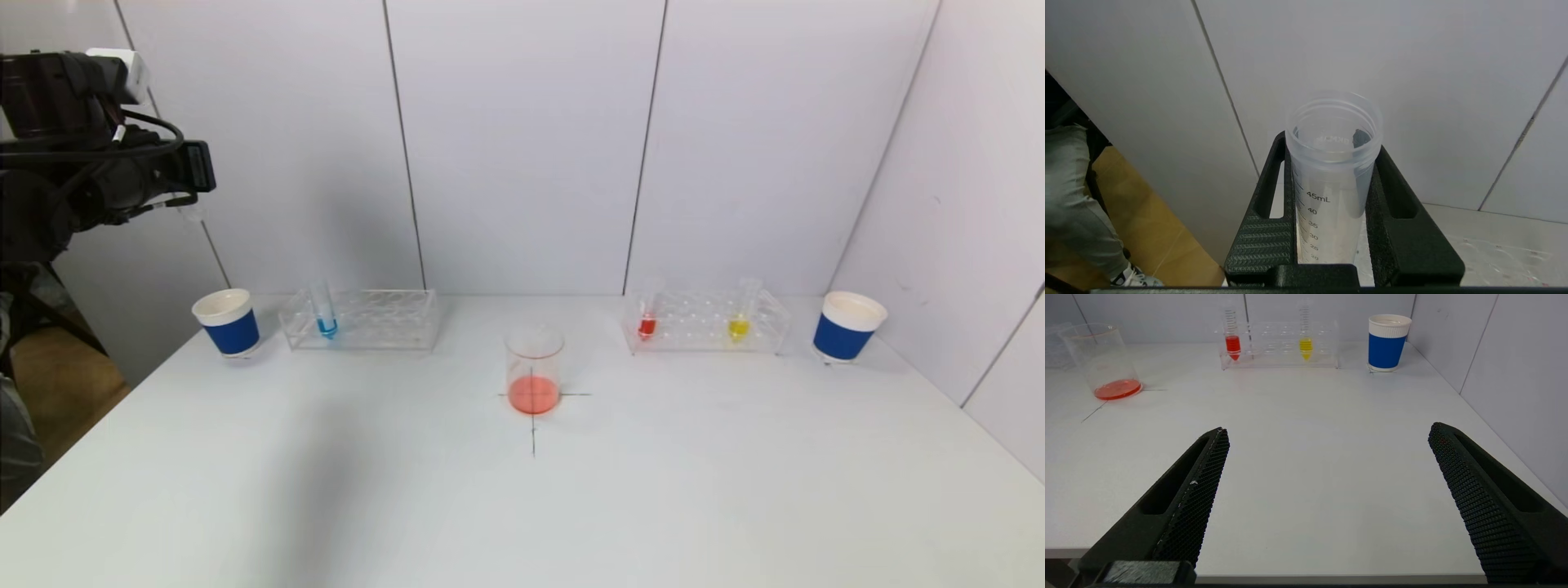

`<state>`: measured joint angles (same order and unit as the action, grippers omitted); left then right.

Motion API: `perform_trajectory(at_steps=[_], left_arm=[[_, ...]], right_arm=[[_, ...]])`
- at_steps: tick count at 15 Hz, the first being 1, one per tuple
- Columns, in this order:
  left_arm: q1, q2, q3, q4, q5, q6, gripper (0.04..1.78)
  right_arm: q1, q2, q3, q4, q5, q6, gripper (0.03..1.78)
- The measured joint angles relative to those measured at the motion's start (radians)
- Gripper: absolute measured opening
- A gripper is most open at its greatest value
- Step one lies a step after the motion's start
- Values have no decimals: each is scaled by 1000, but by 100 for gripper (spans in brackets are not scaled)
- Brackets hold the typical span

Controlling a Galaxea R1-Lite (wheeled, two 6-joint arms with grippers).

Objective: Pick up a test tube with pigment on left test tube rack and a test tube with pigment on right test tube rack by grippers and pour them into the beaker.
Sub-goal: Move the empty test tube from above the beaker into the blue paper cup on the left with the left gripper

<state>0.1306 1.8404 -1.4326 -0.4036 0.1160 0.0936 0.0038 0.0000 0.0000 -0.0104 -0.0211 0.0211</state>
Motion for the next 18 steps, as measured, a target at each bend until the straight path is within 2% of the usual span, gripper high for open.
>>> perform_trajectory(at_steps=[6, 18], left_arm=[[48, 91, 57, -169, -1, 0, 48], [108, 235, 91, -322, -16, -1, 48]], right_arm=[[0, 0, 0, 0, 0, 0, 177], [0, 0, 0, 0, 0, 0, 177]])
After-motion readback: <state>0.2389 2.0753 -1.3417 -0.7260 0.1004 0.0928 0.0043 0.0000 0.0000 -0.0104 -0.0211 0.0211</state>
